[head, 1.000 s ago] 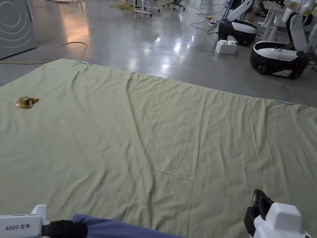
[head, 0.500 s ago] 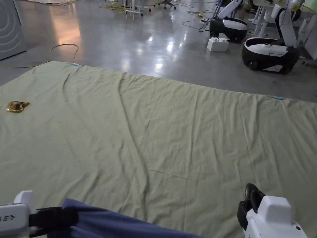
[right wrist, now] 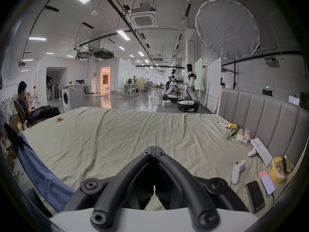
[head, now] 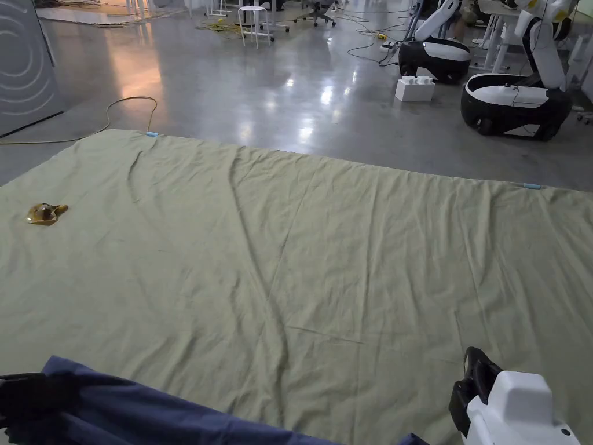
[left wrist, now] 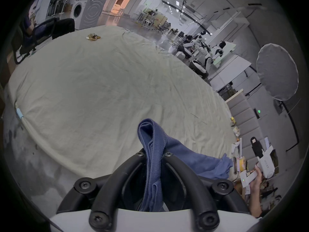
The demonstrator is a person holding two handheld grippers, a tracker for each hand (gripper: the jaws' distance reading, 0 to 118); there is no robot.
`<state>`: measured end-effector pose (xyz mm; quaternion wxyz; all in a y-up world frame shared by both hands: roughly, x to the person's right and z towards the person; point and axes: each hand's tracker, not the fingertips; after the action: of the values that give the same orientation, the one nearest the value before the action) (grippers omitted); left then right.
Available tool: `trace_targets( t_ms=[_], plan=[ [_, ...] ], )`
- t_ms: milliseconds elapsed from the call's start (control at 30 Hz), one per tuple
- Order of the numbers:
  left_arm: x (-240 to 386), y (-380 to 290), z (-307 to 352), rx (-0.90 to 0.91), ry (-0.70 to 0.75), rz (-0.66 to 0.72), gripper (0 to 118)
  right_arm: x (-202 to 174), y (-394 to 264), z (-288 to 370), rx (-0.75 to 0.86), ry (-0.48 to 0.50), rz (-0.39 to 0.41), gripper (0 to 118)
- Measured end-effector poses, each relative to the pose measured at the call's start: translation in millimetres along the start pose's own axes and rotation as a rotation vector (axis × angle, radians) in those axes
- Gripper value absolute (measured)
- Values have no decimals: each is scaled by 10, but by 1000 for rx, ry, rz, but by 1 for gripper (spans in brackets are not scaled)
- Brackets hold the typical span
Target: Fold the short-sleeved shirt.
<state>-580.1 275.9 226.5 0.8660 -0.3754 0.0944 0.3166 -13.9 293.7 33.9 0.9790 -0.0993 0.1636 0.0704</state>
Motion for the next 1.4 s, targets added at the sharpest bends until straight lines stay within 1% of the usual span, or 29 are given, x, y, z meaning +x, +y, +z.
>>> trace_targets(
  t_ms=[33, 100, 167, 233, 300, 333, 400, 500, 633, 700, 867, 1067, 1133, 1167, 1233, 1267, 1300, 1400],
  plan=[
    [214, -53, 42, 2, 0, -6, 12, 4, -5, 1, 0, 1, -2, 1],
    [372, -97, 54, 4, -39, 28, 12, -16, -4, -11, -1, 3, -3, 1],
    [425, -135, -1, 2, -154, 111, 12, 19, -14, 22, 3, 4, -8, 1],
    [565, -197, -92, -9, -280, 143, 12, 15, -15, 24, 4, 5, -13, 1],
    [721, -262, -211, -45, -352, 145, 12, 37, -27, 47, 2, 5, -19, 1],
    [830, -302, -264, -50, -357, 125, 12, 42, -34, 49, 1, 3, -20, 1],
    [1055, -381, -394, -73, -351, 70, 12, 74, -57, 64, -3, -3, -26, 1],
    [1429, -532, -640, -104, -358, 49, 12, 111, -78, 81, -8, -13, -34, 1],
    [1785, -773, -1043, -172, -311, 12, 13, 174, -100, 121, -13, -26, -42, 1],
    [1979, -923, -1257, -225, -273, -29, 13, 220, -123, 141, -14, -34, -45, 1],
    [2269, -1272, -1700, -296, -148, -69, 13, 315, -152, 190, -21, -57, -50, 1],
    [2316, -1412, -1926, -299, -117, -31, 14, 392, -208, 209, -36, -78, -56, 1],
    [2295, -1380, -1864, -300, -124, -30, 19, 402, -222, 205, -42, -80, -64, 1],
    [2301, -1364, -1836, -306, -143, -33, 23, 404, -227, 202, -45, -80, -66, 1],
    [2275, -1307, -1733, -305, -190, -27, 48, 406, -250, 202, -72, -77, -90, 1],
    [2277, -1273, -1675, -302, -210, -18, 60, 406, -243, 204, -61, -78, -80, 1],
    [2279, -1229, -1616, -300, -219, -14, 68, 405, -244, 207, -60, -77, -79, 1],
    [2212, -1068, -1442, -214, -261, -9, 68, 395, -256, 202, -62, -70, -83, 1]
  ],
)
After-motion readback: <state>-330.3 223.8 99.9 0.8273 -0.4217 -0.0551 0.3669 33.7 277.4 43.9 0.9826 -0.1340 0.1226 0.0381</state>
